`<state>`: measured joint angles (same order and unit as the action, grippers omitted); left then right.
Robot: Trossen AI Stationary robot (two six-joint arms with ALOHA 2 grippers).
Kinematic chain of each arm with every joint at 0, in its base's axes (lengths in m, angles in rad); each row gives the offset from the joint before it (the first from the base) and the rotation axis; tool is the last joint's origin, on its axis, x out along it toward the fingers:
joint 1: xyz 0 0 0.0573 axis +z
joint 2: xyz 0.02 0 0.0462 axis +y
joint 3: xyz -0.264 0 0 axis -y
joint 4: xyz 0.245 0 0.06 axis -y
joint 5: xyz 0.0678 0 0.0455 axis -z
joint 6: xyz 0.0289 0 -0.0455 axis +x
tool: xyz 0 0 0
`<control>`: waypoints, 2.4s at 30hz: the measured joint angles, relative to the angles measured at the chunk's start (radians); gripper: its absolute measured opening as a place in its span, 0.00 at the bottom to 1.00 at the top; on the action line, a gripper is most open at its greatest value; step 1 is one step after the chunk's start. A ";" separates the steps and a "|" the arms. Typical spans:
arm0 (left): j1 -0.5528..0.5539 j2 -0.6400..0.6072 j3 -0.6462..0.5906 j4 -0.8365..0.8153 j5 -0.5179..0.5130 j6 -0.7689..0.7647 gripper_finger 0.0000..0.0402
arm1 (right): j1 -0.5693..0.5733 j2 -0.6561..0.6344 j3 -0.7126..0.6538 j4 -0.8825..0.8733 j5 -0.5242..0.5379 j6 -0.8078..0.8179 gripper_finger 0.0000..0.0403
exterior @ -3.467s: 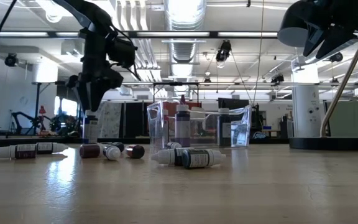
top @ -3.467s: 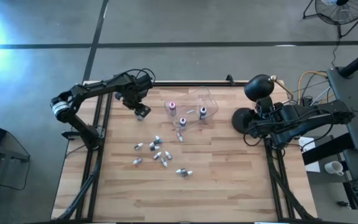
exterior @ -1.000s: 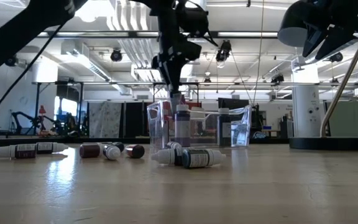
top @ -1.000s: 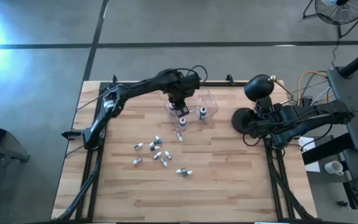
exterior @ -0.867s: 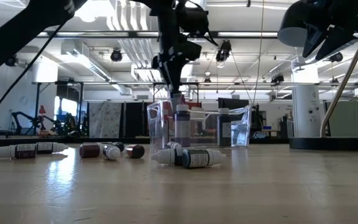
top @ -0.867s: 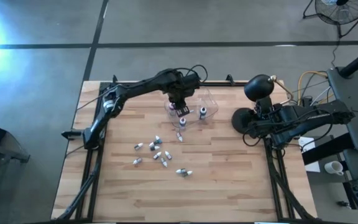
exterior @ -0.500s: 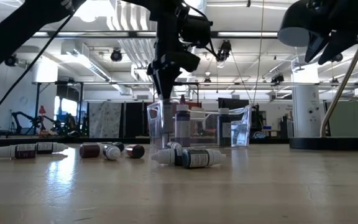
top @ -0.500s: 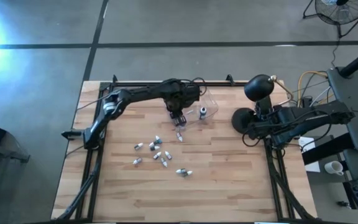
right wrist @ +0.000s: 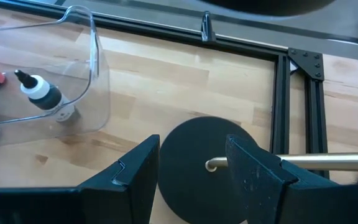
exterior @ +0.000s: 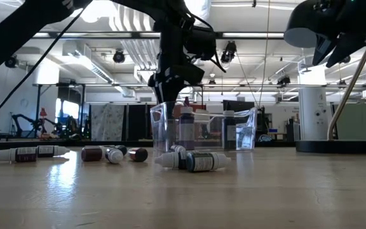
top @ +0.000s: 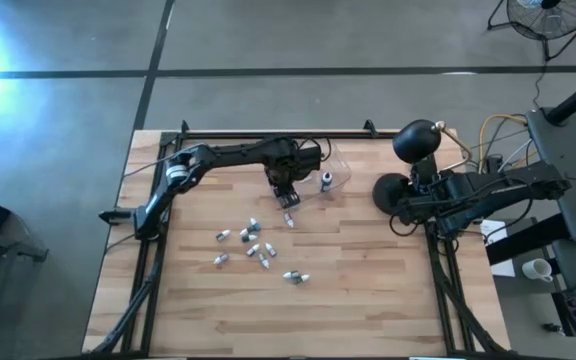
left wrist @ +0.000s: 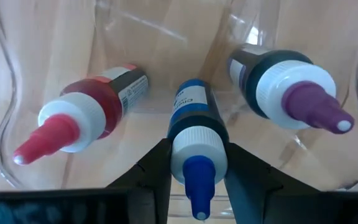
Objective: Pick & Place food coloring
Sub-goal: Put the large blue food coloring bottle into the transparent bin, then put the left small black food coloring bottle into the transparent bin
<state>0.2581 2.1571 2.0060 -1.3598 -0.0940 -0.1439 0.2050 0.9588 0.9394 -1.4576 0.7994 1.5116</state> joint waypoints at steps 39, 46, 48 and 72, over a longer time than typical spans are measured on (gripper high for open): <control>0.000 -0.005 0.019 0.006 -0.001 -0.008 0.31 | 0.000 -0.001 0.000 0.002 -0.015 -0.038 0.44; 0.000 -0.005 0.031 0.008 -0.001 -0.019 0.31 | 0.000 -0.001 0.000 0.006 -0.015 -0.038 0.44; 0.000 -0.005 0.031 0.008 -0.001 -0.037 0.31 | 0.000 -0.001 0.000 0.007 -0.015 -0.038 0.44; -0.005 -0.032 0.036 0.070 0.000 -0.096 0.44 | 0.000 -0.001 0.000 0.028 -0.015 -0.038 0.44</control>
<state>0.2531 2.1254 2.0422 -1.2896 -0.0935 -0.2402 0.2050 0.9577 0.9394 -1.4292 0.7845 1.4734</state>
